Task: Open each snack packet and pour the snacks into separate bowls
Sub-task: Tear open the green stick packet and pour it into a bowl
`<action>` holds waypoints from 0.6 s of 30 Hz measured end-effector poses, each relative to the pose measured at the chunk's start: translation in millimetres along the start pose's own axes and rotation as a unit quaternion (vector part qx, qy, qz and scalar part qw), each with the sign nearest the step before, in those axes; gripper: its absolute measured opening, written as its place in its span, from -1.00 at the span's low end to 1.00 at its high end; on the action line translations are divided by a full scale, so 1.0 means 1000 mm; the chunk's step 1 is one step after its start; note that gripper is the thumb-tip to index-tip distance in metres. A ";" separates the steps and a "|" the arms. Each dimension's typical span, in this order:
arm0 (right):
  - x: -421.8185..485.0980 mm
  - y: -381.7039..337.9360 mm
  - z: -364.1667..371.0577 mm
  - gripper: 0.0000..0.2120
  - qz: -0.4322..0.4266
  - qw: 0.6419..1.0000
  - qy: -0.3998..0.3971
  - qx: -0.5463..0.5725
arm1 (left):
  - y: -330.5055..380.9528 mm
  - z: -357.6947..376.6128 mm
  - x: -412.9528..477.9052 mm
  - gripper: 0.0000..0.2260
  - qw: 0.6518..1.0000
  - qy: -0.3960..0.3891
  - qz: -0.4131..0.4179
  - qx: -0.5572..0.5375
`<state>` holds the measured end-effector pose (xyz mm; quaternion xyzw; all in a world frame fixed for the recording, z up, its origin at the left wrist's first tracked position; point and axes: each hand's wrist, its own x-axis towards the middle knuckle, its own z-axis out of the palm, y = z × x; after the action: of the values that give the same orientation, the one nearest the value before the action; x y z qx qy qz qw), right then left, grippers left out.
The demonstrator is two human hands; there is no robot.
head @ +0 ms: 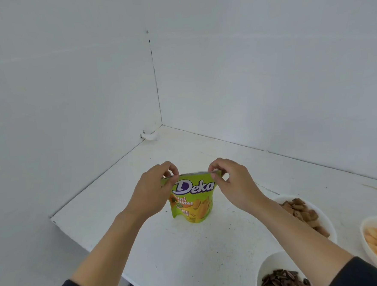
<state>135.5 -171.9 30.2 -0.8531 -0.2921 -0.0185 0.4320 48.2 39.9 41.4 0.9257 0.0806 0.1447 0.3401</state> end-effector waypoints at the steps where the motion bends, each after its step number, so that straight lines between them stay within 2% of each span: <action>1: 0.000 0.001 0.001 -0.85 0.007 1.000 0.005 0.015 | -0.001 -0.001 0.000 -0.90 1.000 -0.002 -0.008 -0.018; 12: 0.000 -0.011 0.008 -0.89 0.019 0.994 0.032 0.104 | 0.002 -0.004 -0.002 -0.88 0.998 0.014 -0.008 -0.058; 18: -0.006 -0.013 0.010 -0.86 -0.006 0.996 0.018 0.091 | 0.003 -0.011 0.000 -0.89 0.982 -0.027 -0.093 -0.160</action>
<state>121.7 -161.7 31.3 -0.8080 -0.2897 -0.0102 0.5129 44.6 44.0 51.4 0.8514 0.1332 0.0982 0.4978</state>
